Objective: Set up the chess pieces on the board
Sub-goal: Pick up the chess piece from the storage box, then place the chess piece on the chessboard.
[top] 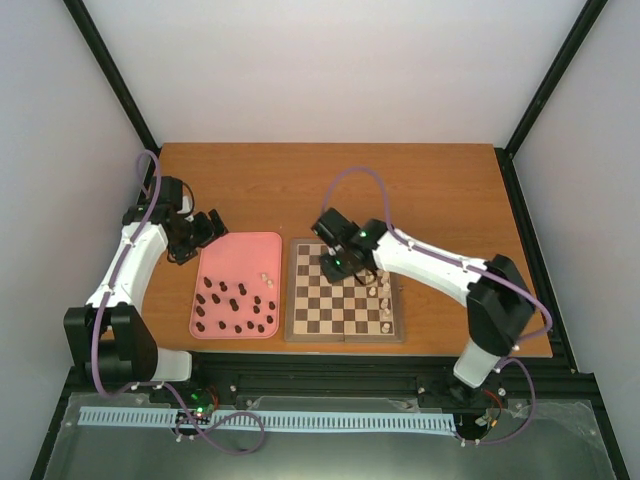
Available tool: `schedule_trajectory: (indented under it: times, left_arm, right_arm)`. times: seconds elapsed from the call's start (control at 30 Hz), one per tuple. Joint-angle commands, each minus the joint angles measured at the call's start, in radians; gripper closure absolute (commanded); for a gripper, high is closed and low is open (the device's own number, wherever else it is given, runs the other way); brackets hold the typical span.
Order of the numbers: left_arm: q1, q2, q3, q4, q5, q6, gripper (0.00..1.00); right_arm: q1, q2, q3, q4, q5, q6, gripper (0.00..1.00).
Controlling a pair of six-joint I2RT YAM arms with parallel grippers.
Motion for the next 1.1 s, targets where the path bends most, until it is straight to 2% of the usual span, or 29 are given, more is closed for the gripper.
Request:
schedule_trajectory:
  times: [0.0,0.17,0.4,1.07]
  left_arm:
    - [-0.002,-0.010,-0.007,0.006,0.000,0.018,0.00]
    - [-0.002,-0.004,-0.010,0.011,-0.001,0.017,0.00]
    - [-0.002,-0.004,-0.007,0.008,-0.013,0.019,0.00]
    - [-0.002,0.003,-0.020,0.008,-0.016,0.020,0.00]
  right_arm:
    - [0.003,-0.152,-0.175,-0.038,0.042,0.106,0.96]
    - [-0.001,-0.234,-0.317,-0.009,0.048,0.181,0.96]
    - [-0.003,-0.225,-0.413,0.044,0.053,0.204,0.96]
    - [-0.040,-0.213,-0.471,0.049,0.091,0.240,0.95]
